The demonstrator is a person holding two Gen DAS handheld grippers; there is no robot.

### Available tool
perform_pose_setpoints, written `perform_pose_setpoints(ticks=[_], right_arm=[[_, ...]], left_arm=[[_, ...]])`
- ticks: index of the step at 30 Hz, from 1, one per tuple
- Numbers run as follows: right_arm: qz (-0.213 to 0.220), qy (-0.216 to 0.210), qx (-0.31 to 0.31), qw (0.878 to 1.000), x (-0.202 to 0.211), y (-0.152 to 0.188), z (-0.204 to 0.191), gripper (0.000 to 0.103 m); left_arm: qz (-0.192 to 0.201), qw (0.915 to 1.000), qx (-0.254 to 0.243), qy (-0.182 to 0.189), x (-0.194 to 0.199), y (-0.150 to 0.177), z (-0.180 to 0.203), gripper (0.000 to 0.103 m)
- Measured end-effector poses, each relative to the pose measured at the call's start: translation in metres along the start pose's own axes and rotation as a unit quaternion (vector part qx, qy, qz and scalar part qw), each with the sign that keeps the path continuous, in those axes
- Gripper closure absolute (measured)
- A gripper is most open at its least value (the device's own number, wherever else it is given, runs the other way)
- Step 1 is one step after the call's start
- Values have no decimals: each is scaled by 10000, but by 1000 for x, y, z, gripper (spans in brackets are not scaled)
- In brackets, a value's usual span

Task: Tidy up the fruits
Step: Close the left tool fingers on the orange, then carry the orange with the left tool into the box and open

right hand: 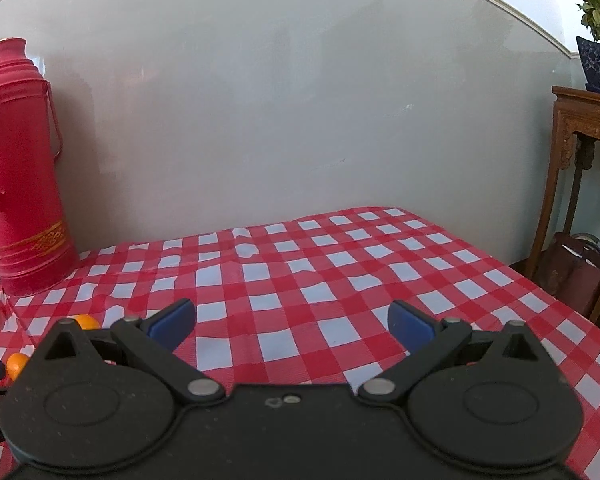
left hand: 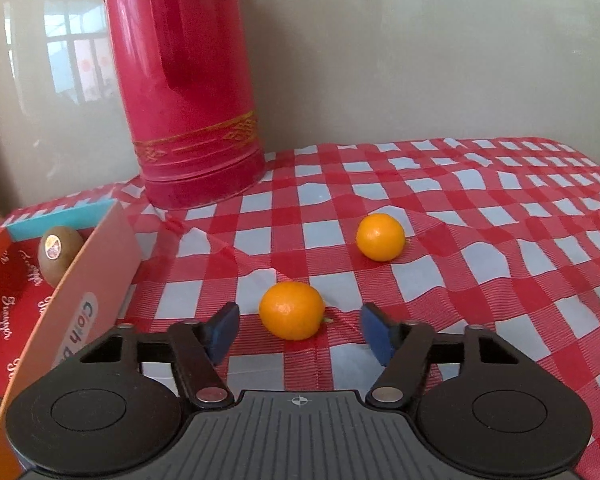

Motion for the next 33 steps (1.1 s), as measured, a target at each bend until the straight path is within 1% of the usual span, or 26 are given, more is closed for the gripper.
perform_pose_setpoints(ticks=[4, 6, 8, 11, 20, 21, 22, 25, 28, 33], right_arm=[[-28, -39, -12, 10000, -1, 0, 0, 6], [-28, -39, -9, 10000, -1, 1, -1, 6], [-34, -41, -5, 10000, -1, 1, -1, 6], [-62, -64, -6, 10000, -2, 1, -2, 6], [-98, -140, 11, 9999, -3, 1, -3, 6], [-102, -147, 12, 9998, -3, 1, -3, 6], [-106, -148, 13, 9998, -3, 1, -3, 6], [-103, -148, 12, 9998, -3, 1, -3, 6], [-102, -159, 12, 9998, -3, 1, -3, 6], [-83, -192, 48, 9998, -3, 1, -3, 6]], left_arm=[[-7, 10000, 17, 27, 0, 0, 0, 39], [-10, 9999, 51, 122, 0, 0, 0, 52], [-3, 9999, 41, 133, 1, 0, 1, 55], [17, 9999, 18, 134, 2, 1, 2, 62], [70, 9999, 29, 103, 5, 1, 1, 63], [61, 9999, 24, 109, 5, 1, 2, 64], [61, 9999, 25, 104, 5, 1, 2, 68], [86, 9998, 40, 149, 8, 1, 2, 68], [93, 9998, -54, 139, 9, 2, 5, 68], [148, 9998, 12, 135, 12, 1, 3, 68]])
Point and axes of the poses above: each gripper's, at about its wrist camera, not at the fingertips, and x roughly against the way its jaws point, z to its right, y to its underside, the point moved 3 cm from there along -x, roughly the way its jaws point, and after that the axes turned 6 degrees about -y, right-handed, at the moved point
